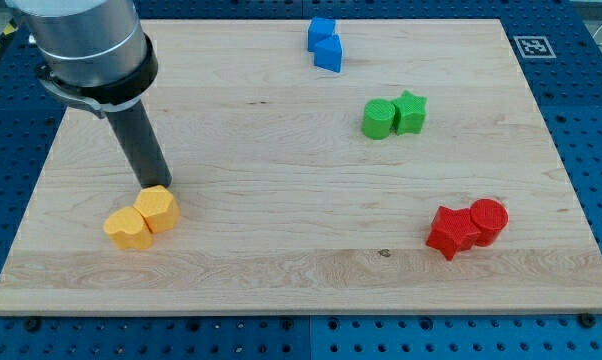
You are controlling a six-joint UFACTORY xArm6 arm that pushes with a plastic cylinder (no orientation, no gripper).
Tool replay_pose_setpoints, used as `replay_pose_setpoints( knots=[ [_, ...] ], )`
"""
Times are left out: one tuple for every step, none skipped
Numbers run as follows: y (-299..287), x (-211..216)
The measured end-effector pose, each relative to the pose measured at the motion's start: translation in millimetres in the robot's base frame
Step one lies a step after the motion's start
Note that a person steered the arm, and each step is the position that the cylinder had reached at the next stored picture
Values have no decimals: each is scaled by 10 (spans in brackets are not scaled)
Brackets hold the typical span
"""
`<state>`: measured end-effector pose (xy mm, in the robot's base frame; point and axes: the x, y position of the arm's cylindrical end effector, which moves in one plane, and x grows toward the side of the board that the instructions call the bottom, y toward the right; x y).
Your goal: Point at the red circle
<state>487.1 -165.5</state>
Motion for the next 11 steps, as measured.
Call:
replay_pose_setpoints(
  knots=[
    [0, 0],
    [-126, -49],
    [-129, -267],
    [-73, -391],
    [62, -374],
    [254, -342],
    [551, -337],
    [943, -255],
    [1388, -150],
    [1873, 150],
    [2110, 647]
  ],
)
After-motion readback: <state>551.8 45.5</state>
